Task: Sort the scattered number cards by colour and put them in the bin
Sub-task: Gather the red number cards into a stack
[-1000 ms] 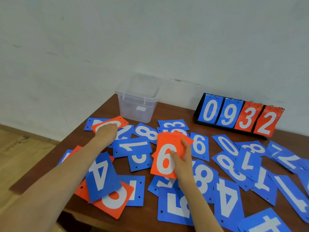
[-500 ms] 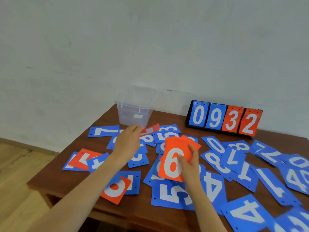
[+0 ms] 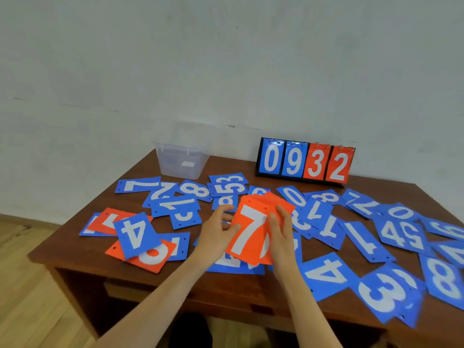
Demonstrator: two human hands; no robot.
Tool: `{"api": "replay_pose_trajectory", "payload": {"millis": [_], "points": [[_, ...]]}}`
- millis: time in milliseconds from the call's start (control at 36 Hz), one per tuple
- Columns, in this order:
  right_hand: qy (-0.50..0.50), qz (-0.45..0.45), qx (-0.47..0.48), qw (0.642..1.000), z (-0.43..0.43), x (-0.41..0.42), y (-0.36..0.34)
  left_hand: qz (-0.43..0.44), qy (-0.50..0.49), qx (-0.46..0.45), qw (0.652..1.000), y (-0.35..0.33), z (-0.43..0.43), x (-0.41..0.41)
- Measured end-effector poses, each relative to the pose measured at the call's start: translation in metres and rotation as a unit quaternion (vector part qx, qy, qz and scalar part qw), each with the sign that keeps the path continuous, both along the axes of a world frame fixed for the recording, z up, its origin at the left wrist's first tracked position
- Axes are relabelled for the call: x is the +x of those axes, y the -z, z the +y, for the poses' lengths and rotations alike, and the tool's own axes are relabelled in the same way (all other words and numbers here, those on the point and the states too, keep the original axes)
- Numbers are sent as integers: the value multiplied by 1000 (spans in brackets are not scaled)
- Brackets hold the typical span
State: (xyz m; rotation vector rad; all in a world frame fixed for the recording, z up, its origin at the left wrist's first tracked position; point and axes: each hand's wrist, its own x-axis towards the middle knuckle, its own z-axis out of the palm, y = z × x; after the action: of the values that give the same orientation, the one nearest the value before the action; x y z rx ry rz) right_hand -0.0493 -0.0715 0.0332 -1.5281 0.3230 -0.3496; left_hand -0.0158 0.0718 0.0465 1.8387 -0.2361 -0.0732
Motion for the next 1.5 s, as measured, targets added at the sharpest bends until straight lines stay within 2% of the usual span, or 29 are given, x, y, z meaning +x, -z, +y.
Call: {"api": "replay_pose_trajectory", "payload": {"millis": [83, 194, 306, 444, 611, 694, 806, 889, 944, 1083, 1194, 1250, 1361, 1500], "points": [[-10, -2, -22, 1000, 6, -4, 5, -24, -15, 36, 999, 4, -1, -8], [-10, 4, -38, 999, 11, -4, 8, -78, -35, 142, 986, 16, 21, -12], [-9, 9, -31, 999, 12, -5, 8, -83, -38, 322, 943, 30, 64, -10], [1, 8, -26, 1000, 17, -7, 9, -41, -82, 448, 889, 41, 111, -13], [2, 10, -17, 1000, 28, -9, 12, -30, -118, 489, 864, 48, 131, -22], [0, 21, -14, 1000, 33, -11, 13, -29, -117, 488, 864, 51, 130, -24], [-8, 19, -13, 1000, 35, -14, 16, -50, -111, 523, 844, 54, 126, -24], [-5, 18, -13, 1000, 33, -15, 17, -49, -89, 532, 841, 53, 123, -21], [-1, 16, -8, 1000, 32, -15, 16, -37, -71, 521, 850, 51, 119, -20], [4, 15, -4, 1000, 28, -15, 15, 12, 10, 440, 898, 52, 104, -15], [7, 13, -12, 1000, 26, -15, 17, -16, 31, 403, 914, 54, 95, -4], [10, 17, -13, 1000, 26, -15, 18, -49, 39, 432, 899, 53, 92, 1], [16, 14, -22, 1000, 23, -16, 20, -117, 79, 533, 834, 48, 90, 10], [16, 12, -26, 999, 21, -15, 19, -107, 186, 585, 782, 31, 95, 20]]}}
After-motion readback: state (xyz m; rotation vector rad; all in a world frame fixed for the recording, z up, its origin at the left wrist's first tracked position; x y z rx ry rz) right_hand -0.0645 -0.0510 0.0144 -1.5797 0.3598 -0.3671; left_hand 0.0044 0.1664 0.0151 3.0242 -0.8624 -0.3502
